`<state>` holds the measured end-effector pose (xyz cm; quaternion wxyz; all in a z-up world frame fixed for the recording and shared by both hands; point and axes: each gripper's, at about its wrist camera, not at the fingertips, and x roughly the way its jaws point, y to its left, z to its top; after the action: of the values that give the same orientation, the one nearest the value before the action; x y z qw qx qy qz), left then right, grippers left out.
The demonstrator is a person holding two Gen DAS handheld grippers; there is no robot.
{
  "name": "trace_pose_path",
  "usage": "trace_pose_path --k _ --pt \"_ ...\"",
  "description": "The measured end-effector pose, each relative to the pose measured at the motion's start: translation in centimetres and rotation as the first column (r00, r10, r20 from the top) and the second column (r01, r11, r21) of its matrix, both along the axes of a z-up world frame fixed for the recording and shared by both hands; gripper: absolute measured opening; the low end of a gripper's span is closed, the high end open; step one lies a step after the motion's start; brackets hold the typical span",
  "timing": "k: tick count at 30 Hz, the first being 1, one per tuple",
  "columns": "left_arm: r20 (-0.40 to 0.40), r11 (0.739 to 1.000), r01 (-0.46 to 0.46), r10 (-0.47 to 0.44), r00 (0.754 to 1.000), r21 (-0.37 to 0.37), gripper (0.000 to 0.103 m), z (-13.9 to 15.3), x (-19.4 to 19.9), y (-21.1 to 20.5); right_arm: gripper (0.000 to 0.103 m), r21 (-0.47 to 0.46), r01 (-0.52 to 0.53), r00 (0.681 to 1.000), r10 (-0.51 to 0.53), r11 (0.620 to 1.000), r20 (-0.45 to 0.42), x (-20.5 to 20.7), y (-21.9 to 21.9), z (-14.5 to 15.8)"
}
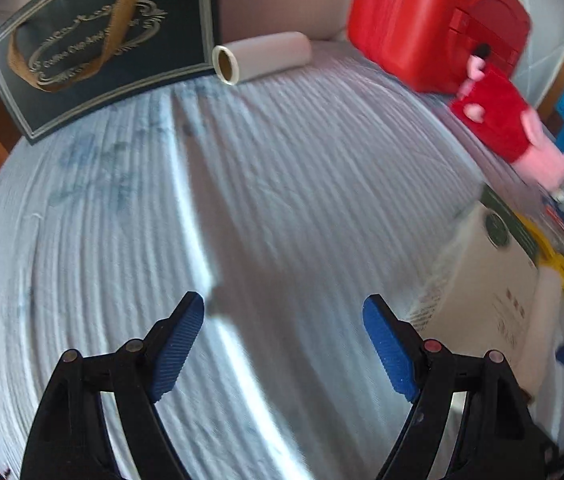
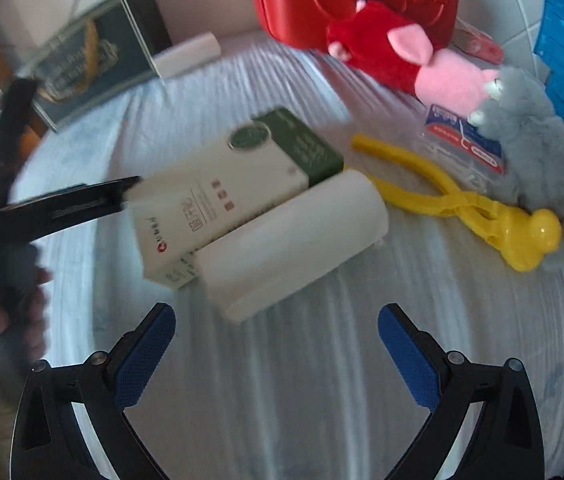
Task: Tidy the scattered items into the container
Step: 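Withdraw both tools and move toward the white box and paper roll, then grasp the white-green patch box with the left tool while the right grasps the paper roll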
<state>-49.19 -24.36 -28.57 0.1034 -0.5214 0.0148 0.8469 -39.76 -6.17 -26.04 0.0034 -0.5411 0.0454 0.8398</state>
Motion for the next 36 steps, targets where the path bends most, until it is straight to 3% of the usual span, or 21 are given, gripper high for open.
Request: trace_pose_path --k 8,11,14,19,21,26,28,30,31,33,36 --pt "0.021 0.986 0.166 -0.166 0.986 0.02 0.081 0.5 6.7 6.7 0.103 0.059 0.135 0.991 -0.135 0.989 0.005 2.4 8.5 -0.3" --pt "-0.002 0.99 0.138 -0.138 0.99 0.007 0.082 2.7 9.0 7.9 0.103 0.056 0.161 0.986 -0.163 0.985 0.026 3.4 10.8 -0.3" --pt "-0.027 0.995 0.081 -0.08 0.996 0.061 0.082 5.5 10.5 8.6 0.103 -0.011 0.131 0.991 -0.131 0.991 0.002 5.2 11.9 1.4" --pt "0.02 0.998 0.028 -0.03 0.999 0.063 0.082 4.6 9.2 11.4 0.102 -0.048 0.061 0.996 -0.064 0.997 -0.06 5.2 12.0 3.9" --pt "0.021 0.998 0.022 -0.024 0.999 0.057 0.081 3.9 8.6 12.7 0.09 -0.025 0.053 0.996 -0.054 0.998 -0.071 4.4 12.0 4.4" --pt "0.055 0.997 0.037 -0.041 0.998 0.065 0.086 2.1 7.3 15.2 0.088 0.001 0.074 0.994 -0.074 0.997 -0.085 3.6 13.1 5.3" --pt "0.046 1.0 0.028 -0.028 0.999 0.0 0.086 1.7 7.0 15.4 0.088 0.005 0.067 0.995 -0.066 0.998 -0.07 3.0 13.5 5.1" --pt "0.038 0.994 0.015 -0.011 0.999 -0.104 0.086 0.8 6.9 14.9 0.088 -0.008 0.056 0.997 -0.057 0.998 -0.059 2.6 13.6 4.8" --pt "0.053 0.993 0.009 -0.003 0.999 -0.118 0.086 0.4 6.9 14.3 0.088 -0.021 0.047 0.997 -0.049 0.999 -0.053 2.3 13.3 4.5" --pt "0.083 0.997 -0.016 0.023 0.996 -0.075 0.086 -0.2 6.8 12.1 0.089 -0.04 0.029 0.999 -0.031 0.999 -0.045 1.9 12.6 3.9" --pt "0.076 0.996 -0.027 0.033 0.997 -0.085 0.086 -0.1 6.6 10.7 0.089 -0.063 0.006 1.0 -0.008 0.998 -0.026 1.0 11.3 2.7"
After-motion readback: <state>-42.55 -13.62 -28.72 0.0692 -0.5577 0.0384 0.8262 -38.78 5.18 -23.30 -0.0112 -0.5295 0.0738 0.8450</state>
